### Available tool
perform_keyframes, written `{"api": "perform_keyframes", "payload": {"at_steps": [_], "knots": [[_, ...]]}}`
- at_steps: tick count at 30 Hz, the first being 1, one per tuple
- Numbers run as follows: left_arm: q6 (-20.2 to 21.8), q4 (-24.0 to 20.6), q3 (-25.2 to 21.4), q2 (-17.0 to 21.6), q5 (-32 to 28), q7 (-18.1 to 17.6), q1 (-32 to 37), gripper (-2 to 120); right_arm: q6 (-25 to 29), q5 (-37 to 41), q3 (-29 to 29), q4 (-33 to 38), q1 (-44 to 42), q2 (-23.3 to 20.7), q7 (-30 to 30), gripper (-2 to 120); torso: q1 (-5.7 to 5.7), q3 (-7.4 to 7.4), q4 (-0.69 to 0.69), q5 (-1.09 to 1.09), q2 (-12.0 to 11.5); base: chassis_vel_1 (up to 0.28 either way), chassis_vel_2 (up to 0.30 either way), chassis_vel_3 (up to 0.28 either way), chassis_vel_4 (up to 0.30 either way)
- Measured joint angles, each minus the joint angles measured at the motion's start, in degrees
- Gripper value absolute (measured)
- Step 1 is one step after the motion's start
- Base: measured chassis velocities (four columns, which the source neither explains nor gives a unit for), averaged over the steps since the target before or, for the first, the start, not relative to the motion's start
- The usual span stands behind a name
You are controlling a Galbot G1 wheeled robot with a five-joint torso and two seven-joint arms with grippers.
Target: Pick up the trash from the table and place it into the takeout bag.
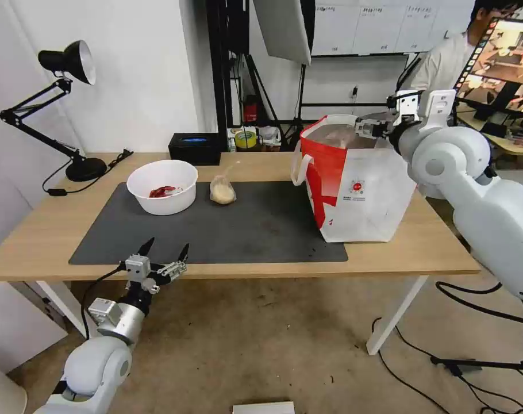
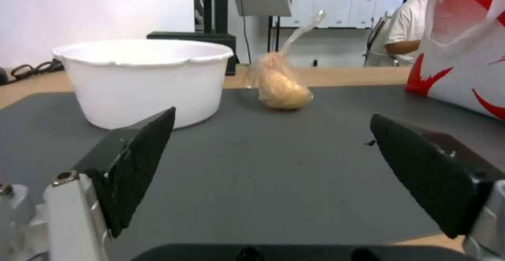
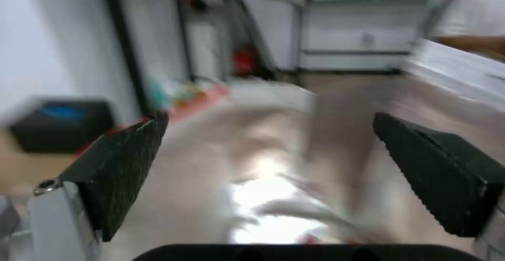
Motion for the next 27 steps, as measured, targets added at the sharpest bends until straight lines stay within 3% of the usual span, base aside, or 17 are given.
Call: {"api": "perform_keyframes", "payload": {"at_steps": [2, 5, 6, 9, 10, 13, 14, 17, 18, 21, 27], "knots": [[0.0, -0.1, -0.1, 0.1, -0.1, 0.0, 0.1, 100, 2.7, 0.5, 0.4, 1.2, -1.1, -0.2, -2.2, 100, 0.00, 0.00, 0.01, -0.01, 0.0, 0.000, 0.000, 0.000, 0.000], [0.0, -0.6, -0.4, 0.1, -0.2, 0.0, 0.4, 100, 11.1, -1.1, 1.3, 6.1, -6.5, -1.5, -10.2, 100, 0.00, 0.00, 0.01, -0.01, 0.0, 0.000, 0.000, 0.000, 0.000], [0.0, -0.6, -0.4, 0.1, -0.2, 0.0, 0.4, 100, 11.1, -1.1, 1.3, 6.1, -6.5, -1.5, -10.2, 100, 0.00, 0.00, 0.01, -0.01, 0.0, 0.000, 0.000, 0.000, 0.000], [-0.2, -0.8, -0.6, 0.0, -0.2, 0.0, 0.6, 100, 17.7, -7.2, 2.8, 10.4, -14.2, -3.2, -17.5, 100, 0.00, 0.00, 0.00, -0.01, 0.0, 0.000, 0.000, 0.000, 0.000], [-0.2, -0.8, -0.6, 0.0, -0.2, 0.0, 0.6, 100, 17.7, -7.2, 2.8, 10.4, -14.2, -3.2, -17.5, 100, 0.00, 0.00, 0.00, -0.01, 0.0, 0.000, 0.000, 0.000, 0.000], [-0.5, -0.8, -1.0, -0.3, -0.2, 0.0, 1.0, 100, 22.6, -15.0, 6.4, 14.3, -25.9, -4.1, -21.2, 100, 0.00, 0.00, 0.00, 0.01, 0.0, 0.000, 0.000, 0.000, 0.000], [-0.5, -0.8, -1.0, -0.3, -0.2, 0.0, 1.0, 100, 22.6, -15.0, 6.4, 14.3, -25.9, -4.1, -21.2, 100, 0.00, 0.00, 0.00, 0.01, 0.0, 0.000, 0.000, 0.000, 0.000], [-0.8, -0.9, -1.7, -0.4, -0.2, 0.4, 1.9, 100, 26.5, -21.7, 11.7, 17.7, -39.5, -3.9, -23.4, 100, 0.00, -0.01, -0.01, 0.00, 0.0, 0.000, 0.000, 0.000, 0.000], [-0.8, -0.9, -1.7, -0.4, -0.2, 0.4, 1.9, 100, 26.5, -21.7, 11.7, 17.7, -39.5, -3.9, -23.4, 100, 0.00, -0.01, -0.01, 0.00, 0.0, 0.000, 0.000, 0.000, 0.000], [-1.1, -1.0, -2.1, -0.8, 0.0, 0.5, 2.7, 100, 31.1, -29.4, 15.5, 18.0, -52.5, -1.8, -25.8, 100, 0.00, -0.01, -0.01, 0.01, 0.0, 0.000, 0.000, 0.000, 0.000], [-1.4, -1.0, -2.8, -1.3, 0.7, 1.0, 4.3, 100, 34.9, -37.1, 17.5, 17.1, -62.7, 2.7, -26.3, 100, -0.01, -0.01, -0.02, 0.01, 0.0, 0.000, 0.000, 0.000, 0.000]]}}
